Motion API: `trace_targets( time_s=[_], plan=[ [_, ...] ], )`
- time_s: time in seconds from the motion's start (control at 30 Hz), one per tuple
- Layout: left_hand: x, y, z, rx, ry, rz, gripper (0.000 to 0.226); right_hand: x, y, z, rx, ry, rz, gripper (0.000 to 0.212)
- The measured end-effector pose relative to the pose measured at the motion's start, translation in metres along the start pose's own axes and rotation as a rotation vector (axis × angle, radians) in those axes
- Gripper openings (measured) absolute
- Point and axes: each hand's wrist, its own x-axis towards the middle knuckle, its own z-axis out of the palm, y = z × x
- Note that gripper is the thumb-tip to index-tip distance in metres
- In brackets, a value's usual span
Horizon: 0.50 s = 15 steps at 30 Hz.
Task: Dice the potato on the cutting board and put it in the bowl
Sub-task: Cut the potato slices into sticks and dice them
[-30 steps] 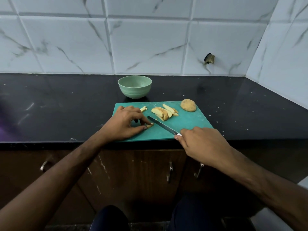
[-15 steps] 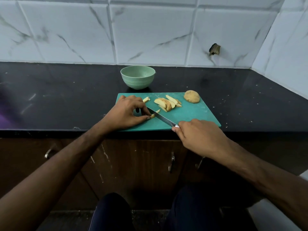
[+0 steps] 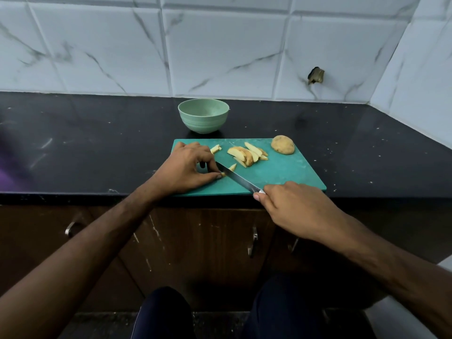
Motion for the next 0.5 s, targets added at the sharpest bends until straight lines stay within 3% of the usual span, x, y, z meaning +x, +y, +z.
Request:
trace_targets(
  time_s=[0.23, 0.4, 0.5],
  plan=[
    [-0.001, -0.001, -0.001, -0.011, -0.02, -0.006, 0.015, 0.019, -0.006, -0.003, -0.058, 0.048, -0.007, 0.036],
    [-0.008, -0.007, -0.005, -0.18, 0.061, -0.024, 0.017, 0.005, -0.002, -0.014, -0.006, 0.027, -0.004, 0.038],
    [-0.014, -0.009, -0.004, -0.086, 0.031, -0.018, 0.014, -0.005, -0.004, -0.009, -0.029, 0.024, -0.014, 0.038]
  ],
)
